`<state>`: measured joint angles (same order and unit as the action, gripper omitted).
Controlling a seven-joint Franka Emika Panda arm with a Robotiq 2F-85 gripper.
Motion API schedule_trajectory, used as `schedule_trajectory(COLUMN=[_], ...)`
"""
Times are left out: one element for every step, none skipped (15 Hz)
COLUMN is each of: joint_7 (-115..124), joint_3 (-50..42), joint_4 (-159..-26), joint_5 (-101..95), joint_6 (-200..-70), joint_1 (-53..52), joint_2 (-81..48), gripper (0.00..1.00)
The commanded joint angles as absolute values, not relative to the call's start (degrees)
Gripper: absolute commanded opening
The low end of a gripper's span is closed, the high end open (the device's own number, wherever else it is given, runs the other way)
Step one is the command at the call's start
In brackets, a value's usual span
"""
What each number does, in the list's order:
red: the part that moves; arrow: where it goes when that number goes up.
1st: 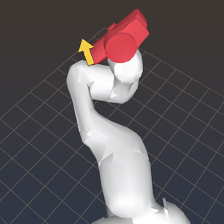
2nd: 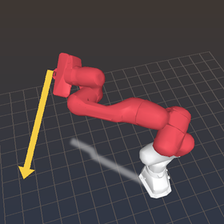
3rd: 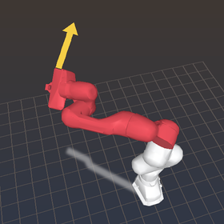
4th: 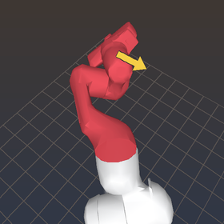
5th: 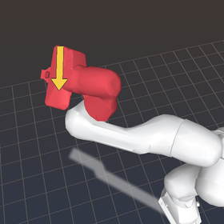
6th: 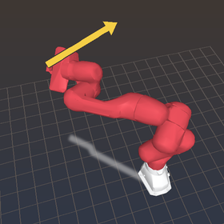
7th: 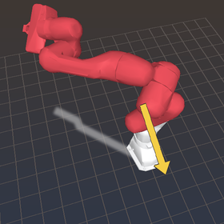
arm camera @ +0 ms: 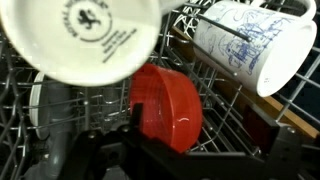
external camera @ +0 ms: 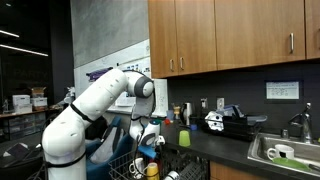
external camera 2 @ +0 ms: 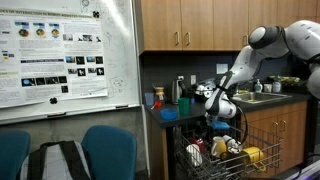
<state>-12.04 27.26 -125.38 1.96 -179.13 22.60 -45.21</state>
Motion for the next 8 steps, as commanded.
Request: schedule_trajectory(joint_7=[-12.53, -12.49, -12.54, -12.60, -12.62, -12.50, -12.45, -12.39], joint_3=[26.20, 26.16, 26.21, 26.28, 26.30, 26.15, 26.17, 26.13], joint_4=[-119.26, -119.17, -118.90, -118.70, -118.40, -117.93, -117.71, -117.55], joint_5=[0.45, 0.46, 0.43, 0.39, 0.37, 0.41, 0.43, 0.45], joint_6=[-176.12, -176.10, -176.08, -176.02, -175.88, -175.47, -175.24, -175.14], joint_1=[21.61, 21.59, 21.61, 21.66, 21.63, 21.36, 21.31, 21.22], joint_2=[-50.69, -50.88, -51.26, -51.47, -51.68, -51.90, -52.02, -52.08], gripper=[1.00, 1.00, 1.00, 1.00, 1.00, 1.00, 1.00, 1.00])
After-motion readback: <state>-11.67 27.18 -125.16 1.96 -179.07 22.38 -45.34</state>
